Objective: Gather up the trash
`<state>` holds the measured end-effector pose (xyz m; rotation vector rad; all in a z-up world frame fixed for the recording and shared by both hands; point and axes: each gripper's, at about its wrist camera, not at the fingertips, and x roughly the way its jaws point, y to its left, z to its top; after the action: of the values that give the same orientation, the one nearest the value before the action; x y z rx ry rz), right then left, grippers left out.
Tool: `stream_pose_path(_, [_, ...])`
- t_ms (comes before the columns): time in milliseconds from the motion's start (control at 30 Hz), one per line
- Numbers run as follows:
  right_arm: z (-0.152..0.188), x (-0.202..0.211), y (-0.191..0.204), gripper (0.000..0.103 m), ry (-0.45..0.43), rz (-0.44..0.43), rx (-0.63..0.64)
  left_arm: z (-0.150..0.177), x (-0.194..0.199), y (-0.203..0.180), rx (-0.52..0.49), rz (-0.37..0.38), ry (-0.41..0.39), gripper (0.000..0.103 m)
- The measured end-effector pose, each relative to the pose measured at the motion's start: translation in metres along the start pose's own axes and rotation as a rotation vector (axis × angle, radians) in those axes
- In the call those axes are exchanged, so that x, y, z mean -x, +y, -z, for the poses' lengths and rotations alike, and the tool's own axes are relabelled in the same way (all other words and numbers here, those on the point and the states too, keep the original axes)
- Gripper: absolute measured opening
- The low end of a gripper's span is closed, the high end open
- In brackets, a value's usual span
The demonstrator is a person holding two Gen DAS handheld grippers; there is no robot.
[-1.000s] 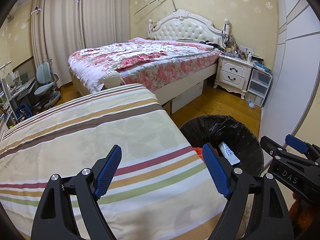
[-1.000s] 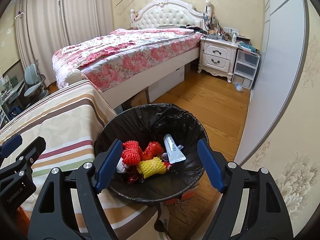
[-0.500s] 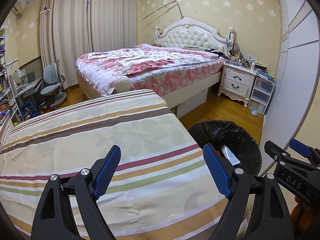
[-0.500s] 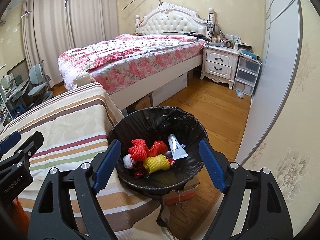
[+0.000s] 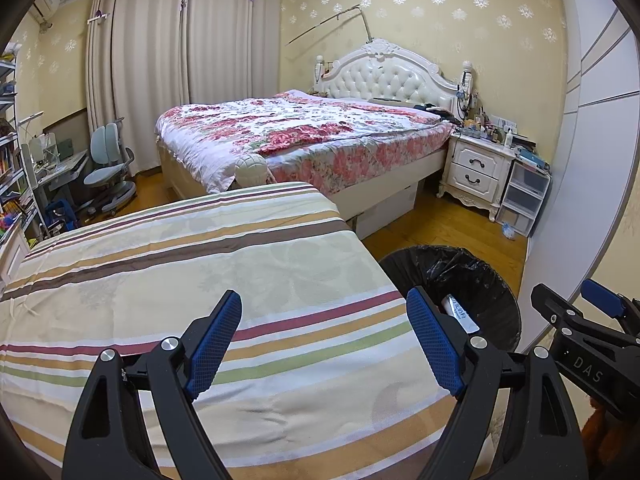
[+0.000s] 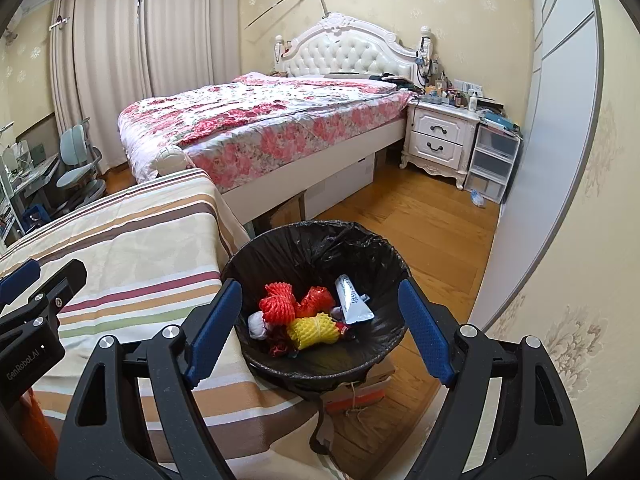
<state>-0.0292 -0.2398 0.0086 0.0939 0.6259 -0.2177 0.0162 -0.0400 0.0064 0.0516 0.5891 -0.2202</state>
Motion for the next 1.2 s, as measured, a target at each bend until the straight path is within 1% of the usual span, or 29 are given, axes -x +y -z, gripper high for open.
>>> stream_pose_path(1200, [0.0014,-0.0002,0.0001,0.079,-0.002,0.000,-0.002,-0.0020,0.0032,0.0029,0.005,-0.004,-0.007,0.082])
